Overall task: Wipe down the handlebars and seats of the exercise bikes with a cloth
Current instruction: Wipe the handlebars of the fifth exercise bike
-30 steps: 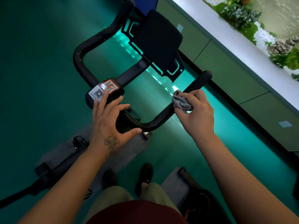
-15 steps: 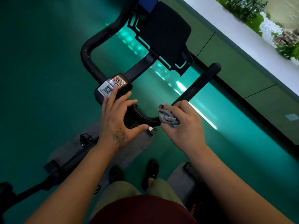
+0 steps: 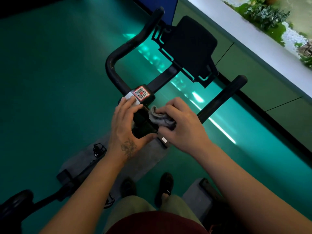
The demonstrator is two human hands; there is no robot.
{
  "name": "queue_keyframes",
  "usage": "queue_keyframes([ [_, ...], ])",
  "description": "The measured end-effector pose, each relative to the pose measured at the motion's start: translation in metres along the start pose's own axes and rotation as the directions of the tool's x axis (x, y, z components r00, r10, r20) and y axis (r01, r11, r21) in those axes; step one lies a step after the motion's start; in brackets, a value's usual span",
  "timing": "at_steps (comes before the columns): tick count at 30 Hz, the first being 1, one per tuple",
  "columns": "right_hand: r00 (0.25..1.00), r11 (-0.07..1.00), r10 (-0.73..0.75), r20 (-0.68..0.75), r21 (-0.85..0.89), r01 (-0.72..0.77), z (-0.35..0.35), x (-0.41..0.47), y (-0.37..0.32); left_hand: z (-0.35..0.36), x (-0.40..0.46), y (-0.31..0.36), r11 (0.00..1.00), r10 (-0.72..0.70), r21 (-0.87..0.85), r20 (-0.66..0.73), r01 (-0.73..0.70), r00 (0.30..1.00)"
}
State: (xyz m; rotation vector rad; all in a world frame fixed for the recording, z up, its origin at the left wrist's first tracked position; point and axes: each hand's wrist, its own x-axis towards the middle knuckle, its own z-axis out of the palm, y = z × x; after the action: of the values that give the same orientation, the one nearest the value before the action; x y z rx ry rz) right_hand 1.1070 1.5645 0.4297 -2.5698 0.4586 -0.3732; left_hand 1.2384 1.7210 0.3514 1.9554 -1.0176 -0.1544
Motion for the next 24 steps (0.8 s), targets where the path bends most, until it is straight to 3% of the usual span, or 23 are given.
queue_keyframes([
  [8,0.958,0.974,-0.197,0.208,-0.071,0.215,0.012,0.063,-0.002,-0.005,-0.007,0.000,0.988,-0.154,-0.016,0.031,0.154,0.988],
  [17,0.925,0.978,-0.209,0.317,0.045,0.206,0.010,0.053,0.020,0.004,-0.019,0.010,0.980,-0.200,-0.004,0.053,0.200,0.978],
  [24,0.902,0.985,-0.172,0.397,0.093,0.147,-0.012,0.023,0.035,0.007,-0.021,0.018,0.983,-0.173,-0.062,-0.006,0.172,0.985],
])
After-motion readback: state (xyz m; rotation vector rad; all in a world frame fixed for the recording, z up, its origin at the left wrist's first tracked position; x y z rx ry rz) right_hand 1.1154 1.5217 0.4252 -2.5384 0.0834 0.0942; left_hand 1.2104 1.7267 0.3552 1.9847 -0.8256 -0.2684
